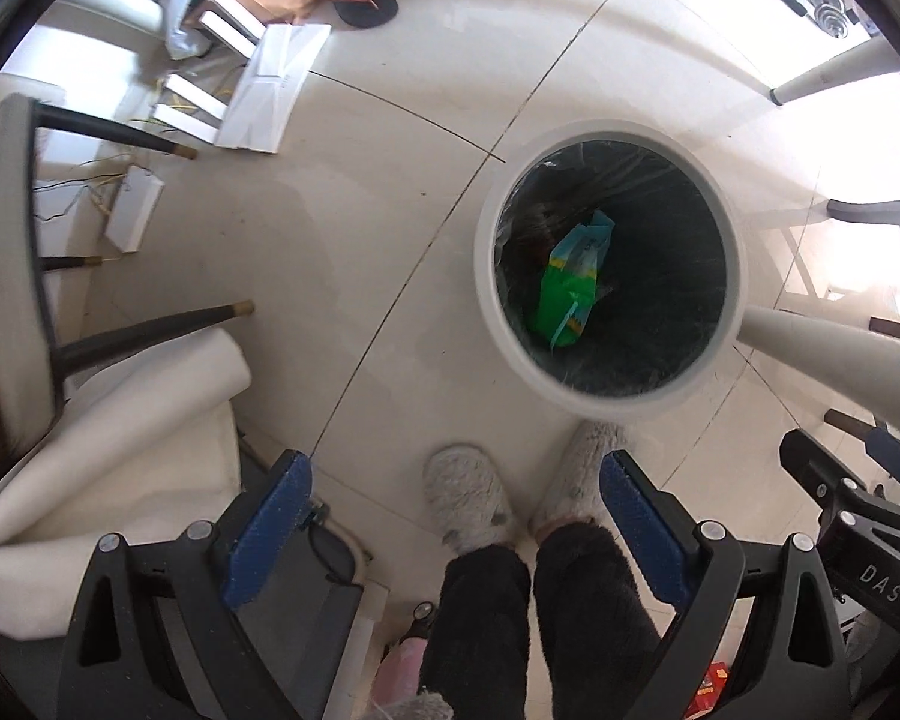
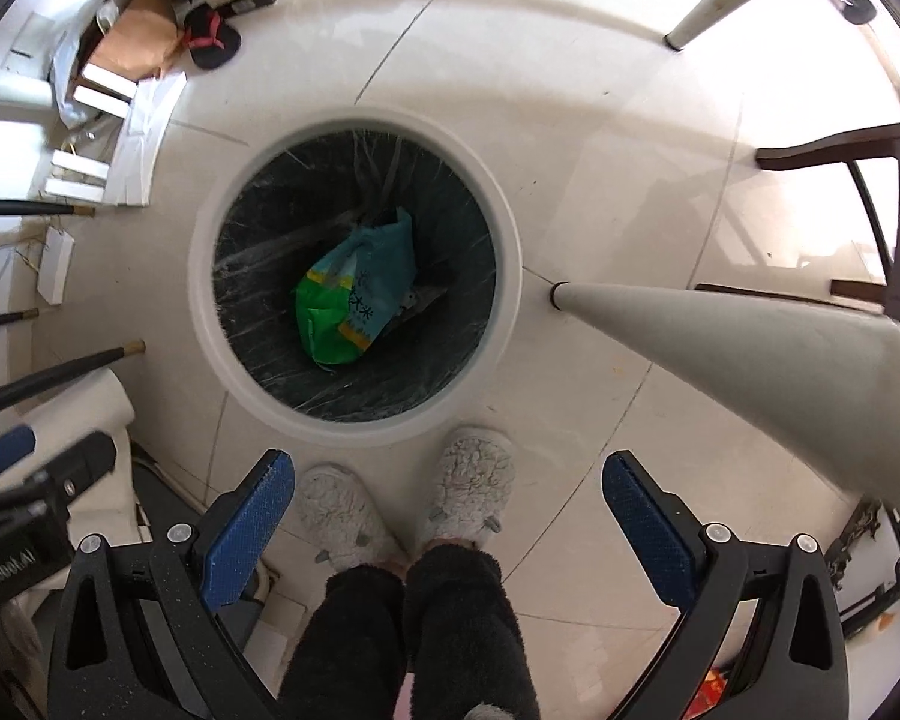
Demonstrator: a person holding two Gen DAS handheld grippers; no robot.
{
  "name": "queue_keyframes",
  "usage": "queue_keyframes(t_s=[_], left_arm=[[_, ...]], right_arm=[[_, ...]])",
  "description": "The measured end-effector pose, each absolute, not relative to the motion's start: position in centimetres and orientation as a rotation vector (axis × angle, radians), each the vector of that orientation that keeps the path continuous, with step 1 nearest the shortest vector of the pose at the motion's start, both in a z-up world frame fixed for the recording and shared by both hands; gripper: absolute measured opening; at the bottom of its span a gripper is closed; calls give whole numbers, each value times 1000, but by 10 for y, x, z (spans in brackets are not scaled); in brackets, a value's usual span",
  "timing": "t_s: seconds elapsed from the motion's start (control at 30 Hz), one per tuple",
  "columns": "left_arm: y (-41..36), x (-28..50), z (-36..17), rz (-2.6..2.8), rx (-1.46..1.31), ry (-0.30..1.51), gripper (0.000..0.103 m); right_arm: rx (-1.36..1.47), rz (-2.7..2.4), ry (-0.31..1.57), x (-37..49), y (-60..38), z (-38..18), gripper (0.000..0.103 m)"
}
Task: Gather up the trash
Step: 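Open both grippers to drop the carton and bag into the bin, then grasp the foil blister pack with the left gripper while the right grasps the medicine box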
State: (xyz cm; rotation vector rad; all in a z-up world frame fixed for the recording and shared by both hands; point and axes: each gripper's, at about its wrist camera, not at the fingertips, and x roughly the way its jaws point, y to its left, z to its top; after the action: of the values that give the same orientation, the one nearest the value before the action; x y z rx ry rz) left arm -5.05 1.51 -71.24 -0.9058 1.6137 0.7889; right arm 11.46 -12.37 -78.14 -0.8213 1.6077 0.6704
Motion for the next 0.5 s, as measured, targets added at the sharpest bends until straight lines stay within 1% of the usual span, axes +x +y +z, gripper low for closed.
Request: queue_keyframes(t_s=[0.2, 0.5], left_arm=[[-5, -68, -664, 813, -881, 1607, 98], [-29, -86, -550, 825, -834, 1565, 98]], right_arm=[[-774, 683, 1595, 97, -137, -721, 103], [-693, 709, 1587, 73, -169, -606, 103]])
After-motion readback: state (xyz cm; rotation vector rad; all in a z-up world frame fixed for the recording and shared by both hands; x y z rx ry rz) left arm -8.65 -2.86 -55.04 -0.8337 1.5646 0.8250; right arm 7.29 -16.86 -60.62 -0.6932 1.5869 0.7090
